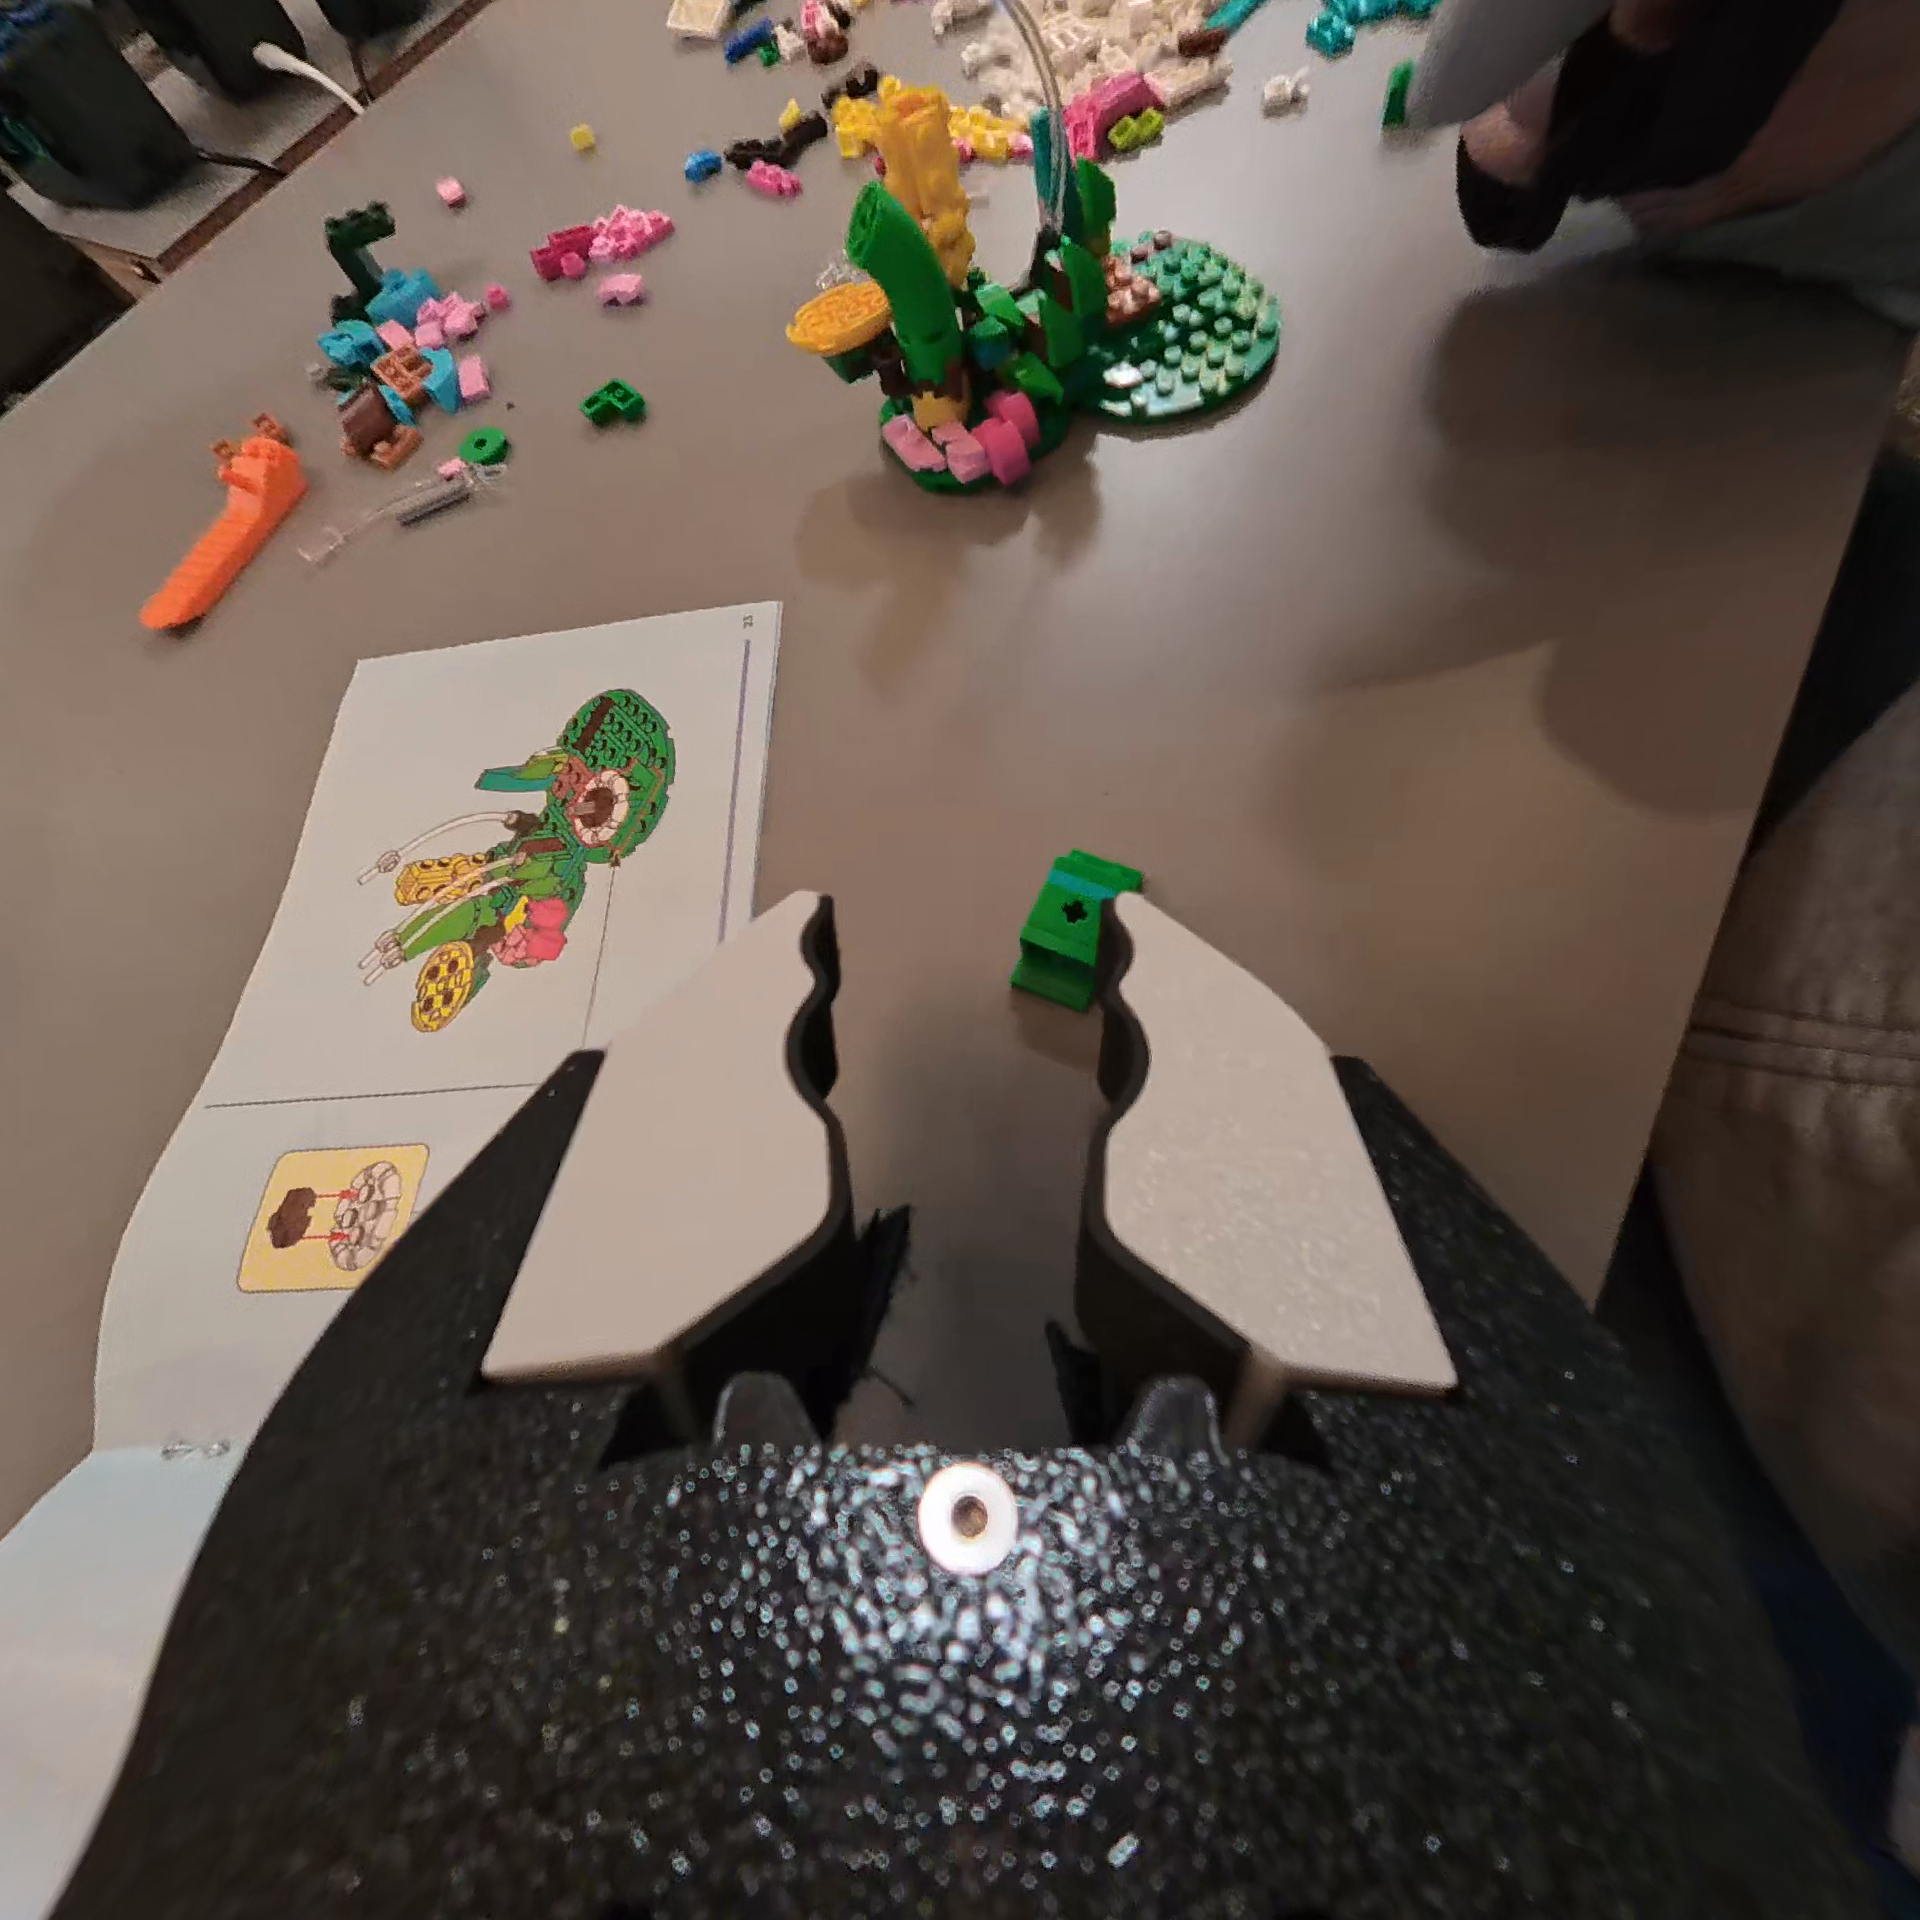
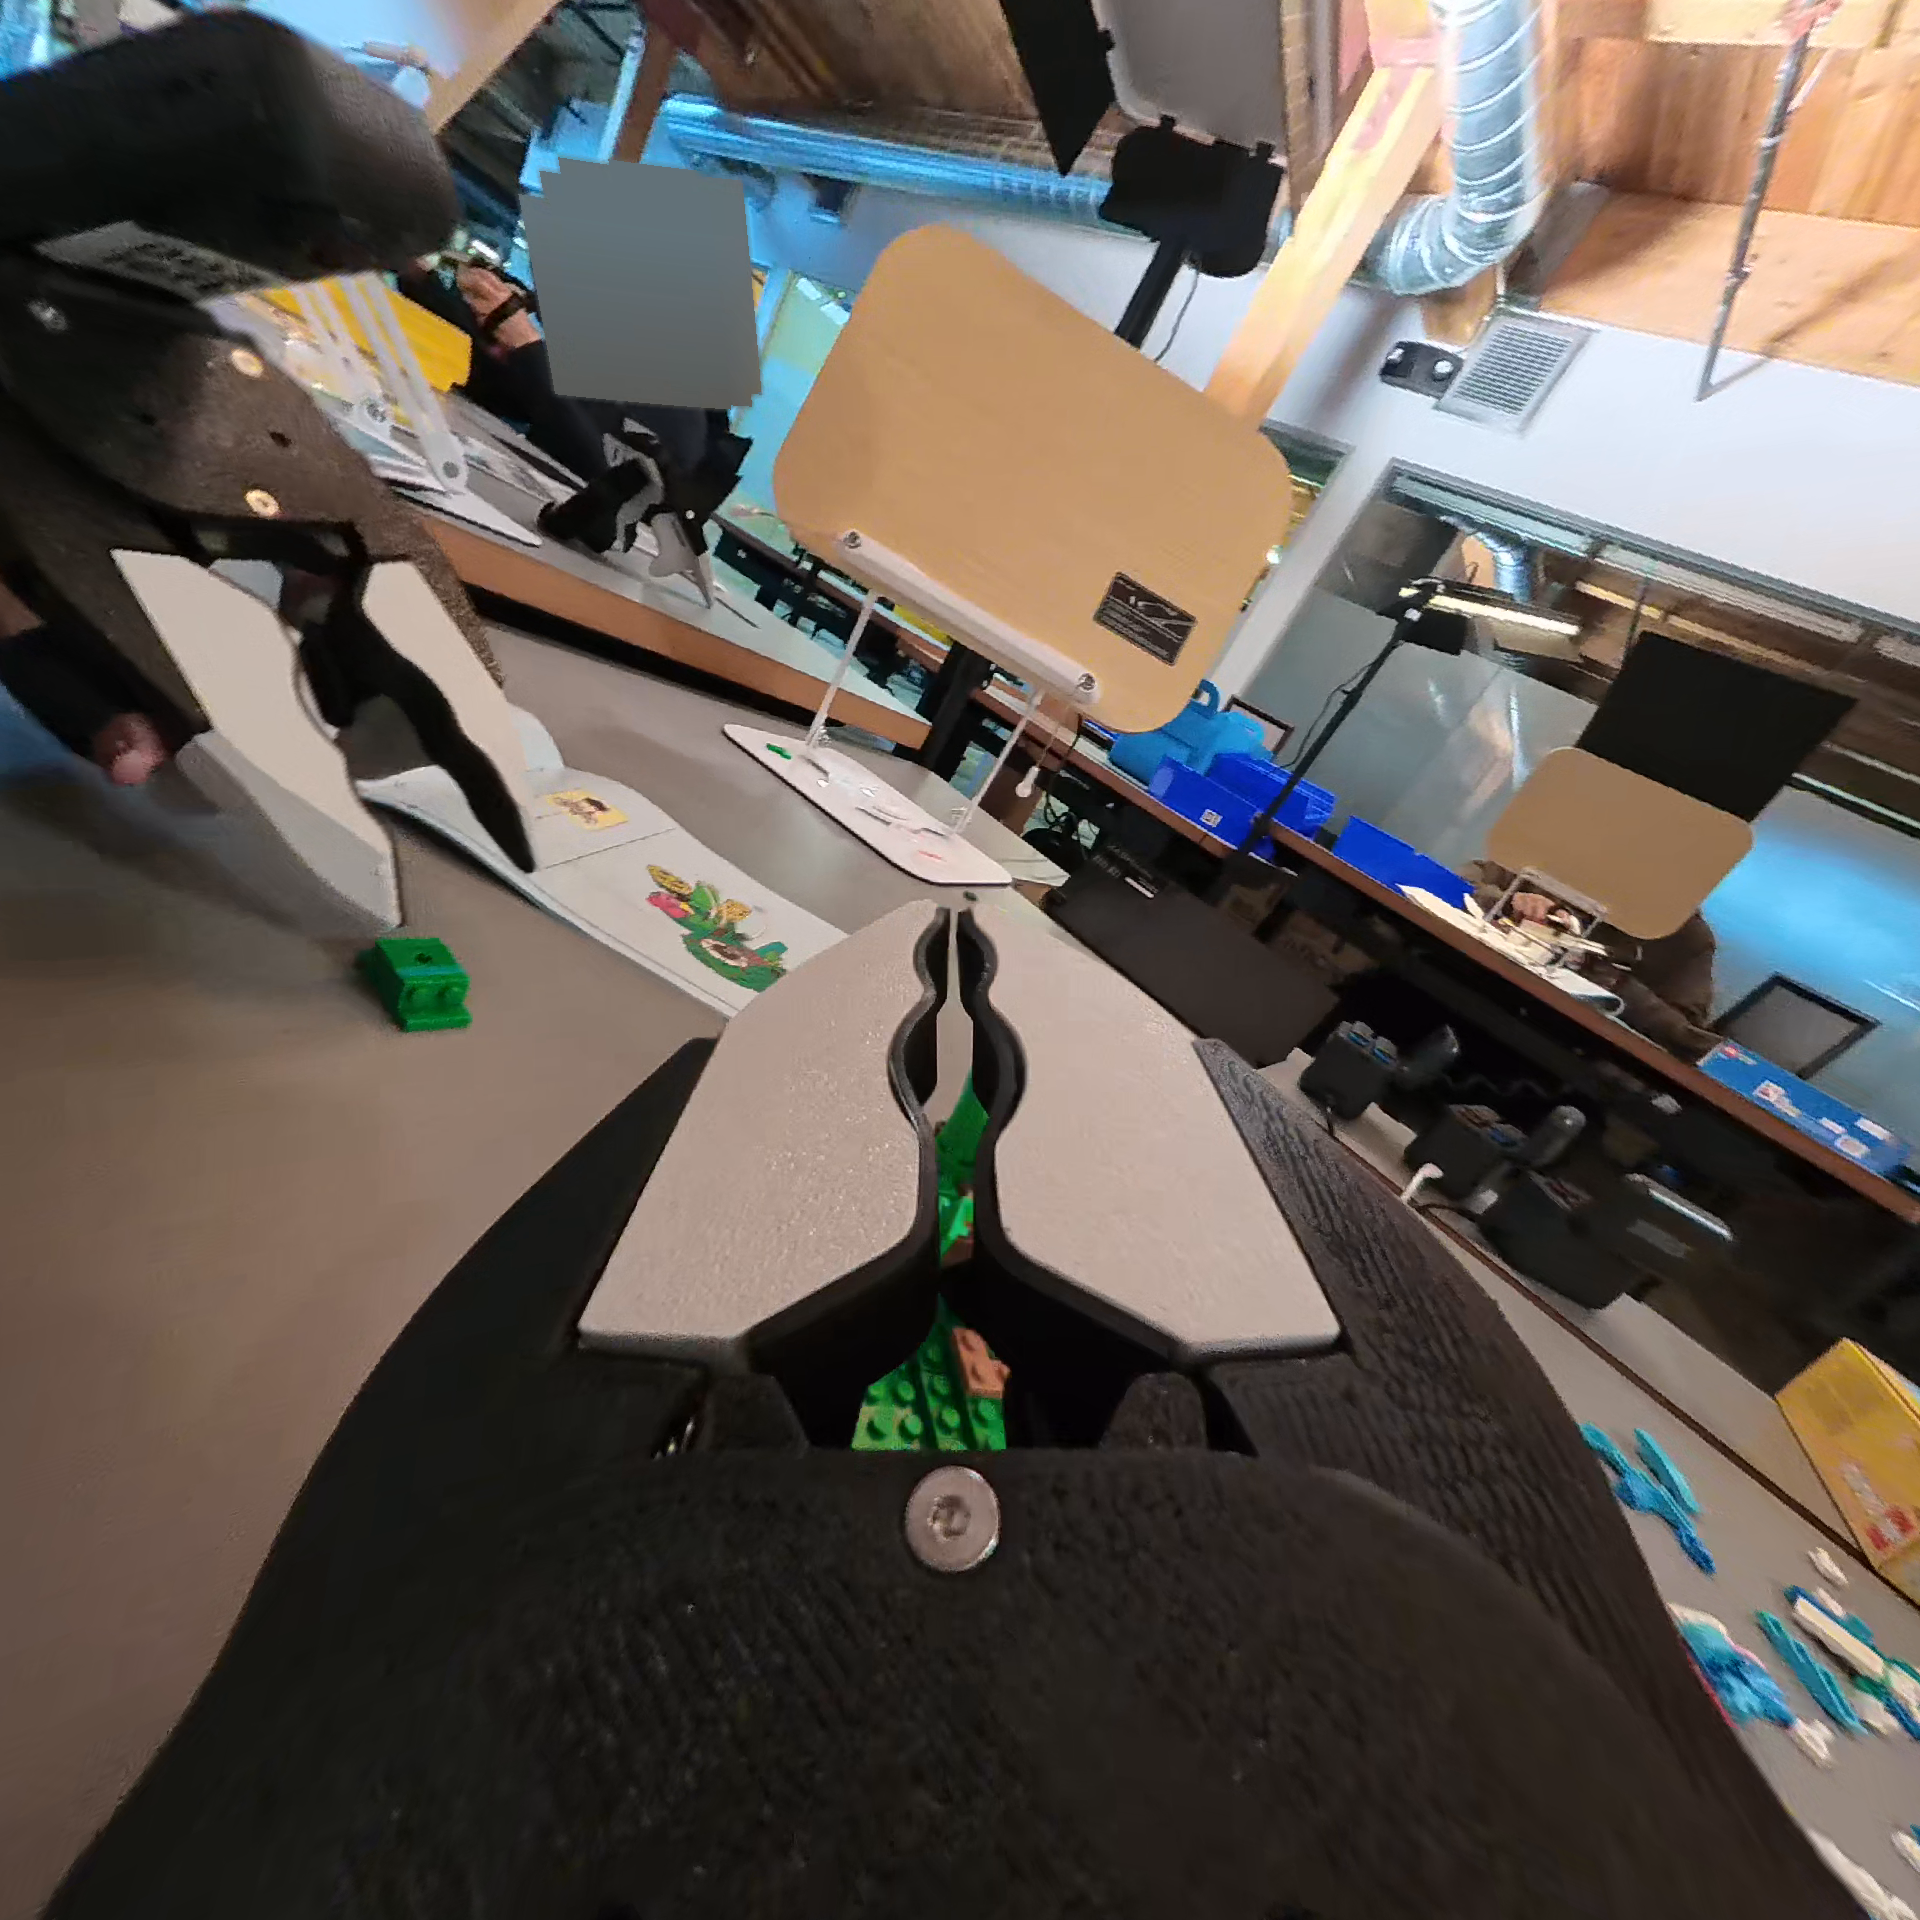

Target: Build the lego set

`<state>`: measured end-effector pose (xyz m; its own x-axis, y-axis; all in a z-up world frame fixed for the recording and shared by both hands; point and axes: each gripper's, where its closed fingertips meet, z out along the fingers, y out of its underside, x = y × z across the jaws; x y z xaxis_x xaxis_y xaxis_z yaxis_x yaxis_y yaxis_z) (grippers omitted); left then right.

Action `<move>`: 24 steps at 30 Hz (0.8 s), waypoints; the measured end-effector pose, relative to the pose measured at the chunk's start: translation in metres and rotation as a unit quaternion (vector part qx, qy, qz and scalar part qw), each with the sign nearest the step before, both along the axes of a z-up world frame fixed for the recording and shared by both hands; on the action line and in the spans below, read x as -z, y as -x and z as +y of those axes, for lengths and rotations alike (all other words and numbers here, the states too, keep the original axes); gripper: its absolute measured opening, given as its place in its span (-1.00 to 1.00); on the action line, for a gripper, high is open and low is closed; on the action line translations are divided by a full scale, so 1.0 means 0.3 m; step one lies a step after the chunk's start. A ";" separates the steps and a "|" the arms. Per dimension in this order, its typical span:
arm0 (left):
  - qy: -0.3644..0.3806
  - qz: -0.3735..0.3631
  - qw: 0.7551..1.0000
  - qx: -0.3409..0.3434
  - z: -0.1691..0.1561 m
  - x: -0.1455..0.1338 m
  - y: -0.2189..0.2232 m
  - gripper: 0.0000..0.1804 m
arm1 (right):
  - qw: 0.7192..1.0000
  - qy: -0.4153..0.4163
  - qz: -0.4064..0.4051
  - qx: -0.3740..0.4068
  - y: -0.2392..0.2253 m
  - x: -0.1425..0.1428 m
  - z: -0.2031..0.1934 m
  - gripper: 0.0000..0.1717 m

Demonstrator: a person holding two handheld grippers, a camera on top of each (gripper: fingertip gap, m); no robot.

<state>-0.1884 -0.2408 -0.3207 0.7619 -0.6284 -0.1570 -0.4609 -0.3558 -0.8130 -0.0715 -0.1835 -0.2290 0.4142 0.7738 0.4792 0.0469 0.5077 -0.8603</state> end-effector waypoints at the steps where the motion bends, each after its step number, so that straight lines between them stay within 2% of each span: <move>1: -0.015 -0.008 1.000 -0.007 0.008 -0.013 0.002 -0.43 | 1.000 0.004 0.007 0.006 -0.007 -0.006 0.009 -1.00; 5: -0.141 -0.014 0.988 -0.057 0.050 -0.097 0.054 -0.49 | 0.999 0.014 0.020 0.032 -0.034 -0.013 0.046 -1.00; 8: -0.229 -0.015 0.969 -0.093 0.052 -0.165 0.102 -0.76 | 0.998 -0.005 0.014 0.059 -0.058 -0.015 0.064 -1.00; 10: -0.271 0.000 0.954 -0.124 0.050 -0.204 0.141 -0.82 | 0.997 -0.015 0.010 0.080 -0.084 -0.019 0.088 -1.00; 14: -0.284 0.016 0.947 -0.146 0.056 -0.204 0.173 -0.99 | 0.992 0.006 0.023 0.121 -0.168 -0.041 0.165 -1.00; 20: -0.296 0.016 0.940 -0.170 0.064 -0.215 0.199 -1.00 | 0.981 -0.004 -0.017 0.191 -0.356 -0.046 0.296 -1.00; 24: -0.286 -0.024 0.946 -0.152 0.058 -0.222 0.181 -1.00 | 0.971 -0.017 -0.018 0.238 -0.480 -0.026 0.360 -1.00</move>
